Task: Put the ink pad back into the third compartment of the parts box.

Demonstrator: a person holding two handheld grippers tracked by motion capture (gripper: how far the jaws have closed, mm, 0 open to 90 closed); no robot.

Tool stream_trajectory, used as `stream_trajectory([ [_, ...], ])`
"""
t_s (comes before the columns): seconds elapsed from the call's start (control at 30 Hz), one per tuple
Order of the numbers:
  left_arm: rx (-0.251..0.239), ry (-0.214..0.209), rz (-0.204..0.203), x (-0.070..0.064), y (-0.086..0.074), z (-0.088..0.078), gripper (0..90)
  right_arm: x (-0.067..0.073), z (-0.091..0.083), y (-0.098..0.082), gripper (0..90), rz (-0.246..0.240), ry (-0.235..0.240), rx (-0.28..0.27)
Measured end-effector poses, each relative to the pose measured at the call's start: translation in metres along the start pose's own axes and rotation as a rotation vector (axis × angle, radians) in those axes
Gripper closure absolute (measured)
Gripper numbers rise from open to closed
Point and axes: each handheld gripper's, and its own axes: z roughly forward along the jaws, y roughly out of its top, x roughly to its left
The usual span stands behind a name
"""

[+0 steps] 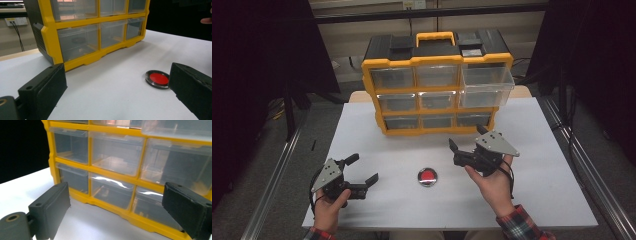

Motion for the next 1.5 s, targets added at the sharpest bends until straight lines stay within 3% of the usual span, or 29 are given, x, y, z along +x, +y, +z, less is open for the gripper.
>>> stream_trajectory([
  [0.17,-0.010,-0.004,-0.015,-0.001,0.000,0.001,1.9,0.005,0.006,-0.007,6.9,0.022,0.046,0.015],
  [0.47,-0.006,-0.004,-0.012,-0.001,0.000,0.001,2.0,0.016,0.017,-0.021,6.8,-0.003,0.115,0.058],
  [0.77,-0.008,-0.002,-0.011,-0.001,0.000,0.001,2.0,0.025,0.024,-0.033,6.7,-0.028,0.156,0.093],
  [1.5,-0.006,-0.001,-0.011,-0.001,0.000,0.001,1.9,0.034,0.040,-0.057,6.2,-0.020,0.260,0.157],
])
